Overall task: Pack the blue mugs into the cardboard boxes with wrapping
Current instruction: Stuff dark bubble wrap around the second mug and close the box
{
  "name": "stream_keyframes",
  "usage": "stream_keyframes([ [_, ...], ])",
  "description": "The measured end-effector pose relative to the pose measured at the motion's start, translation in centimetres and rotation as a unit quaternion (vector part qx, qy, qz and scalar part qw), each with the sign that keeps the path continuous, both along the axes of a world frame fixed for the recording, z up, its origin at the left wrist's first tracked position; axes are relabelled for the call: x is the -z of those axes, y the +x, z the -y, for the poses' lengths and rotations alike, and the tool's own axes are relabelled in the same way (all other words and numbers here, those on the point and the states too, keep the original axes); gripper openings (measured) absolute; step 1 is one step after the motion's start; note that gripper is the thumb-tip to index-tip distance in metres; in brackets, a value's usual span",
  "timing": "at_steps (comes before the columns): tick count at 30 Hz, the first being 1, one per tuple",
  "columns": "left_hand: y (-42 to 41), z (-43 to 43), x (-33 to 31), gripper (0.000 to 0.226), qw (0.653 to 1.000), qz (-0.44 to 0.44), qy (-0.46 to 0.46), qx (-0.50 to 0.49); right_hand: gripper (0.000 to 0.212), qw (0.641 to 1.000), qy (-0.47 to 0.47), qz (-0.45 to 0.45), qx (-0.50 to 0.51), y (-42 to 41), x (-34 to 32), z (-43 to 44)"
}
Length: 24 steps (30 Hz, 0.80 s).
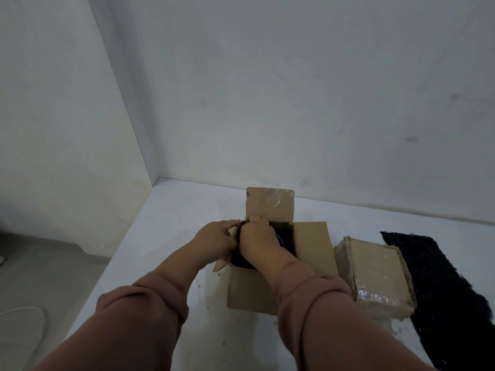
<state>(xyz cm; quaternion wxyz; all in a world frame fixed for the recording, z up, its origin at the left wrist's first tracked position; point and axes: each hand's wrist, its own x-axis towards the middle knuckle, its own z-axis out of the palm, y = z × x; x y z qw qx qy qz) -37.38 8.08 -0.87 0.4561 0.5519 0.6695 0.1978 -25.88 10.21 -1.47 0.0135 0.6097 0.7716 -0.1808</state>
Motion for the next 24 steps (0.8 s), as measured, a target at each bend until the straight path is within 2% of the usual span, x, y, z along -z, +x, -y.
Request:
stream_keyframes([
  [2, 0.1, -0.1, 0.0, 0.061, 1.000, -0.003, 0.001, 0.003, 0.043, 0.999, -0.004, -0.053, -0.005, 0.9, 0.1, 0.1],
  [5, 0.3, -0.1, -0.1, 0.062, 1.000, -0.003, 0.003, 0.012, 0.044, 0.994, 0.018, -0.089, -0.068, 2.4, 0.5, 1.1],
  [11, 0.2, 0.2, 0.0, 0.061, 0.999, 0.039, -0.010, -0.007, 0.036, 0.988, 0.094, 0.015, -0.123, 2.8, 1.4, 0.8],
  [17, 0.2, 0.4, -0.1, 0.063, 0.999, 0.030, -0.002, -0.011, 0.035, 0.989, 0.084, 0.057, -0.111, 1.2, 1.4, 0.7],
  [21, 0.6, 0.4, -0.2, 0.061, 1.000, -0.014, 0.016, -0.003, 0.035, 0.995, 0.057, 0.042, -0.075, 1.2, 1.4, 0.8],
  [24, 1.1, 0.6, -0.5, 0.059, 0.999, -0.040, 0.034, 0.014, 0.031, 0.995, 0.043, 0.024, -0.090, 1.7, 1.5, 0.9],
])
